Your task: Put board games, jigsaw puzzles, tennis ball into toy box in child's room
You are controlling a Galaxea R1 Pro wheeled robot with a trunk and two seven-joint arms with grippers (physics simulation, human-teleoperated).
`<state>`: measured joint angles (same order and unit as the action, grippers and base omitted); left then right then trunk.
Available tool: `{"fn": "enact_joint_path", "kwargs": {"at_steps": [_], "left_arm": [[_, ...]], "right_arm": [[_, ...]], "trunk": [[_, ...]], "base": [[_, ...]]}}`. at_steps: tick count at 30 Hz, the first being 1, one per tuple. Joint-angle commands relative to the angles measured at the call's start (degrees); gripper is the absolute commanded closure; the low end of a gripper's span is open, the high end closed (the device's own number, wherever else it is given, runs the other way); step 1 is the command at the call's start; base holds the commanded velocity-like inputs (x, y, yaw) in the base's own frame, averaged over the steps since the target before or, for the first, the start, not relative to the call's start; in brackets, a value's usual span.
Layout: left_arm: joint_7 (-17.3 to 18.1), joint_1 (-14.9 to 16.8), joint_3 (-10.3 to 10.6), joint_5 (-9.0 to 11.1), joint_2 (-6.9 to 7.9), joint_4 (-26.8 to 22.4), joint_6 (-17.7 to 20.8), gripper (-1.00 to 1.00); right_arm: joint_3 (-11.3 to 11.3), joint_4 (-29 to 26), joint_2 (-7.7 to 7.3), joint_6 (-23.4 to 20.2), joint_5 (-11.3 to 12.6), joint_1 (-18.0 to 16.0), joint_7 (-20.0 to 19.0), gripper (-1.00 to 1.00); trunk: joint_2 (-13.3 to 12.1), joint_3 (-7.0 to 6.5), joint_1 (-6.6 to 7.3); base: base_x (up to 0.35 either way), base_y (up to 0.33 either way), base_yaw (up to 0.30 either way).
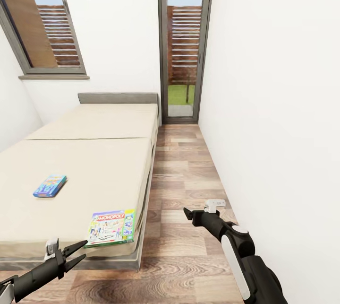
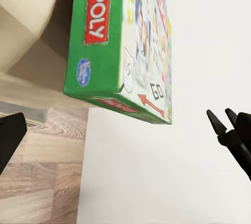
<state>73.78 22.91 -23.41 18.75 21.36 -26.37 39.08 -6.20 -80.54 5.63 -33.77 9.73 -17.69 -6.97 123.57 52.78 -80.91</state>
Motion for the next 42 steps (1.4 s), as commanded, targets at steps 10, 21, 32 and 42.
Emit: {"fn": "enact_joint_path", "kwargs": {"at_steps": [10, 21, 32, 42], "left_arm": [[0.1, 0.0, -0.1, 0.1, -0.01, 0.0, 0.6, -1.0], [0.1, 0.0, -0.1, 0.1, -0.01, 0.0, 0.6, -1.0], [0.1, 0.0, -0.1, 0.1, -0.01, 0.0, 0.6, -1.0], [0.1, 0.0, -0.1, 0.1, -0.01, 0.0, 0.6, -1.0]], "right_arm": [[0.1, 0.0, 0.05, -0.3, 0.2, 0.0, -0.1, -1.0], [0.1, 0.1, -0.07, -0.3, 0.2, -0.1, -0.4, -1.0], [0.0, 0.1, -0.04, -0.2, 0.2, -0.1, -0.3, -1.0], [0.1, 0.1, 0.01, -0.3, 0.2, -0.1, -0.1, -1.0]], "trunk": [[0.0, 0.05, 0.0], [0.0, 0.05, 0.0], [0.0, 0.05, 0.0], [0.0, 0.05, 0.0]], "base": [[0.136, 0.0, 0.0], [0.008, 0.0, 0.0], [0.0, 0.0, 0.0], [0.0, 0.0, 0.0]]}}
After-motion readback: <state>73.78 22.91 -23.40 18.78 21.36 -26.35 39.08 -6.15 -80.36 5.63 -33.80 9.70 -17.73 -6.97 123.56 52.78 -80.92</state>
